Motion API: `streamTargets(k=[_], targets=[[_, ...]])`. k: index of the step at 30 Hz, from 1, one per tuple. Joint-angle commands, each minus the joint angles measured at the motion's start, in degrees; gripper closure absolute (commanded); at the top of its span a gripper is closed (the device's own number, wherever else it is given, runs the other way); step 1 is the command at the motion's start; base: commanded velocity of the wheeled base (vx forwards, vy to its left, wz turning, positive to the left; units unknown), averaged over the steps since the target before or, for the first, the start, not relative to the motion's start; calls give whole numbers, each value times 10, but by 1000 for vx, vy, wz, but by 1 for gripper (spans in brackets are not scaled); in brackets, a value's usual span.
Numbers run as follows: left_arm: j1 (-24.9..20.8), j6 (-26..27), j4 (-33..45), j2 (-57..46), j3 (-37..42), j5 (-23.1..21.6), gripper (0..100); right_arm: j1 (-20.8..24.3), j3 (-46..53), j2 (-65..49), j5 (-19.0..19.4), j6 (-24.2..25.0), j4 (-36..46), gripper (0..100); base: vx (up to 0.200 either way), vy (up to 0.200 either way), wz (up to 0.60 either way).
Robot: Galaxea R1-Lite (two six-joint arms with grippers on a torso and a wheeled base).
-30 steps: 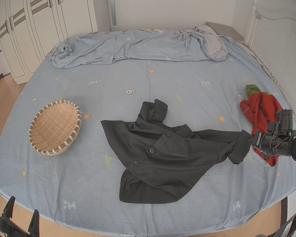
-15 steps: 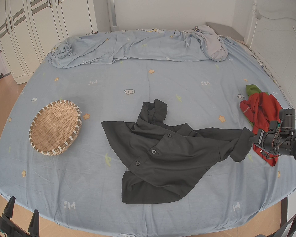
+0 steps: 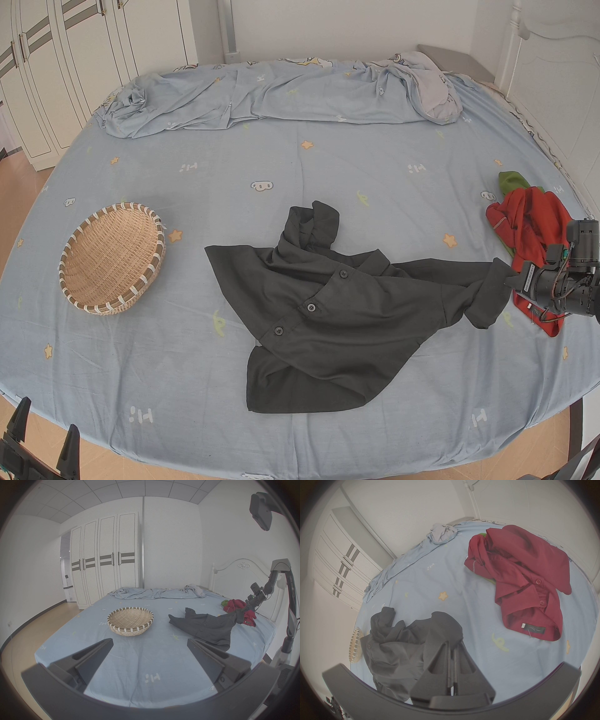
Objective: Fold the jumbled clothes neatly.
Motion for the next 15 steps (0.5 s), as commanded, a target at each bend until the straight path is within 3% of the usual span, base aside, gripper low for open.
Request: streamTargets(k=[1, 2, 4, 6, 9, 15], targets=[[0, -8, -13, -10, -4, -1, 0, 6, 0, -3, 0, 0, 0, 100, 0, 0, 0], [0, -9, -15, -10, -7, -2, 0, 6, 0, -3, 0, 0, 0, 100, 0, 0, 0], [-8, -51, -28, 15, -132, -49, 0, 6, 0, -5, 0, 0, 1, 100, 0, 0, 0], [-16, -89, -3, 40, -180, -70, 0, 7, 0, -5, 0, 0, 1, 100, 0, 0, 0], [-18, -94, 38, 65, -197, -81, 0, 9, 0, -5, 0, 0, 1, 100, 0, 0, 0], [-53, -64, 24, 135, -165, -117, 0, 14, 1, -11, 1, 0, 3, 100, 0, 0, 0]])
